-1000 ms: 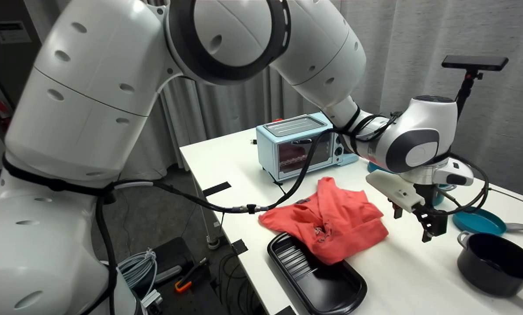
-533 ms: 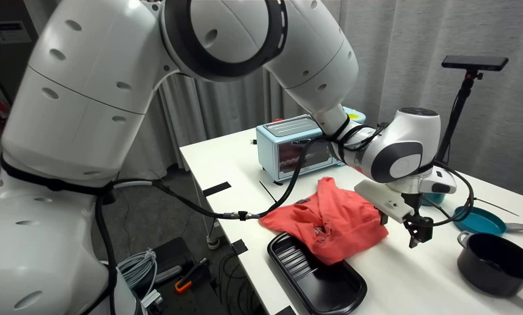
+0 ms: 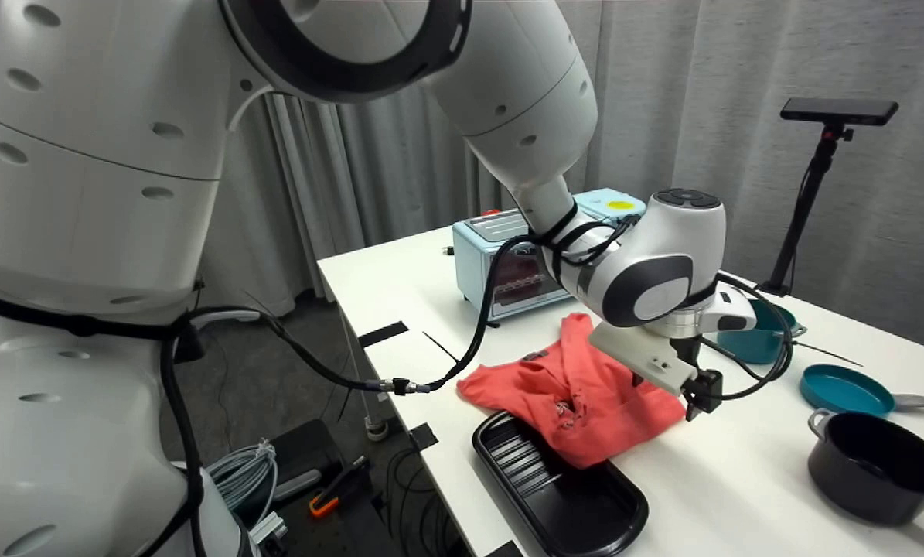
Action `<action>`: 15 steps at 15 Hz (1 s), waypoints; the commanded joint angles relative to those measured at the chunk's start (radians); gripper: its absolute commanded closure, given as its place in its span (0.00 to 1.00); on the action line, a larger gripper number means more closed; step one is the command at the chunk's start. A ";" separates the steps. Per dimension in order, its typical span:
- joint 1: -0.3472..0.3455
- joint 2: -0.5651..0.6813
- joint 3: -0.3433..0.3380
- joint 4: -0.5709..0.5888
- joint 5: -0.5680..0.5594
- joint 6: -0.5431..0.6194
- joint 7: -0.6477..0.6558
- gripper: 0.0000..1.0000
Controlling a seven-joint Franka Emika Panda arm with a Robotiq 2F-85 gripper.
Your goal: Fold the right sleeve of the orange shirt then fold the shirt from bottom to top
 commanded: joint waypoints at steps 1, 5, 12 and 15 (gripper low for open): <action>-0.035 -0.045 0.039 -0.083 0.015 0.022 -0.058 0.00; -0.021 -0.003 0.019 -0.045 -0.008 0.012 -0.039 0.00; 0.012 0.025 -0.026 -0.027 -0.060 0.129 0.005 0.22; 0.034 0.061 -0.067 0.002 -0.100 0.126 0.030 0.17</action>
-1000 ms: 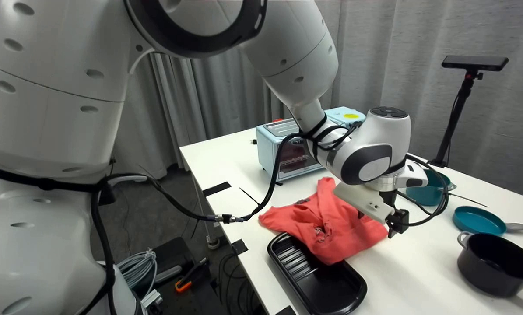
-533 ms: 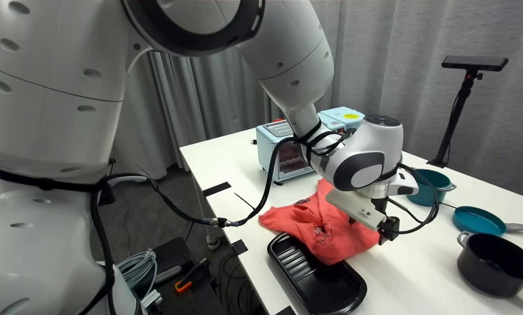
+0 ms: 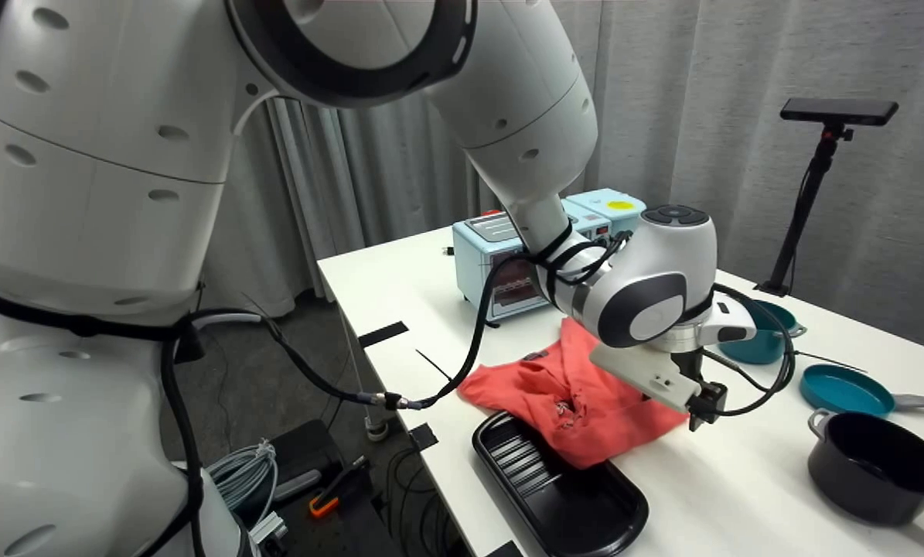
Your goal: Fold the right sleeve of the orange shirt then fold the shirt from bottom to top
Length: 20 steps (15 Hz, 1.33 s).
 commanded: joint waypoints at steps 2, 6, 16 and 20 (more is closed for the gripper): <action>0.046 0.066 -0.074 0.053 -0.079 0.010 0.054 0.16; 0.055 0.092 -0.088 0.074 -0.097 0.006 0.070 0.45; 0.033 -0.012 -0.042 -0.012 -0.085 0.039 0.010 1.00; -0.056 -0.170 0.054 -0.166 -0.061 0.109 -0.130 0.99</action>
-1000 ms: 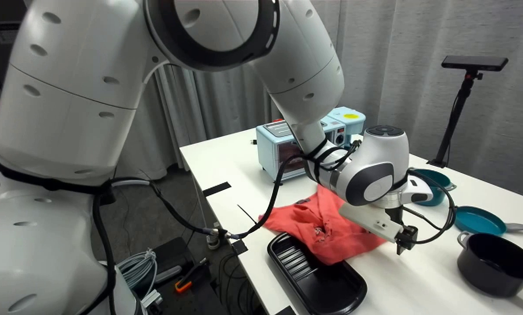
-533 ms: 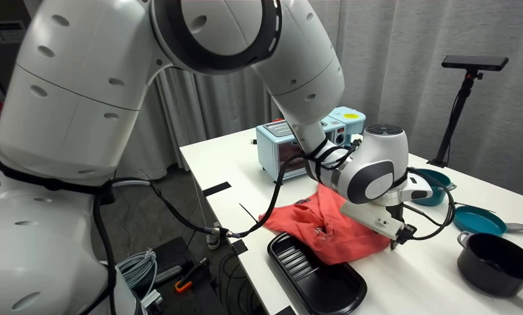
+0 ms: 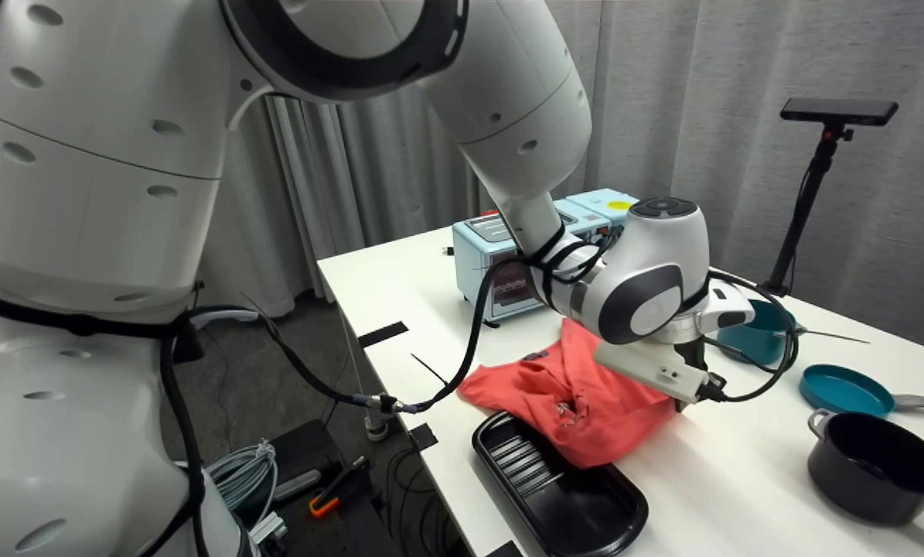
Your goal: Fold the right sleeve of the orange shirt then fold the shirt from bottom to top
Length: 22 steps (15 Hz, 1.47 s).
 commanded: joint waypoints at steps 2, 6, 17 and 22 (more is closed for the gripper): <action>-0.187 -0.246 0.195 -0.235 0.049 0.034 -0.251 0.99; -0.435 -0.384 0.512 -0.365 0.219 -0.032 -0.539 0.99; -0.887 -0.525 1.041 -0.469 0.730 -0.474 -1.311 0.99; -0.723 -0.642 0.810 -0.527 0.762 -0.696 -1.542 0.99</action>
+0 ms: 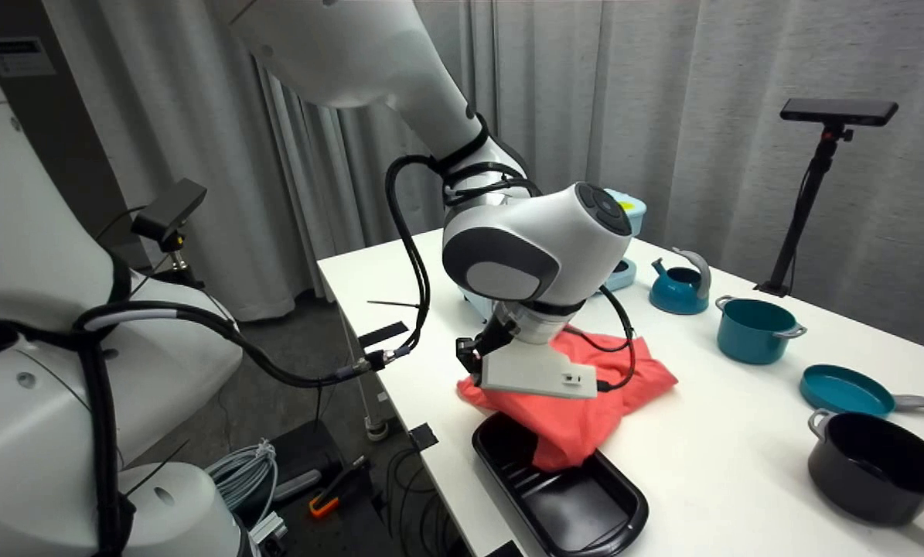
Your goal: Fold the right sleeve of the orange shirt then fold the shirt from bottom to top
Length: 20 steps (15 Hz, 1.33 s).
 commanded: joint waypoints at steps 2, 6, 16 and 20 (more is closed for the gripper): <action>0.284 -0.164 -0.323 -0.054 0.134 -0.128 -0.206 0.75; 0.573 -0.223 -0.638 -0.108 0.191 -0.138 -0.259 0.42; 0.919 -0.358 -0.926 -0.081 0.170 0.118 0.000 0.00; 0.949 -0.389 -0.925 -0.008 0.027 0.184 0.218 0.00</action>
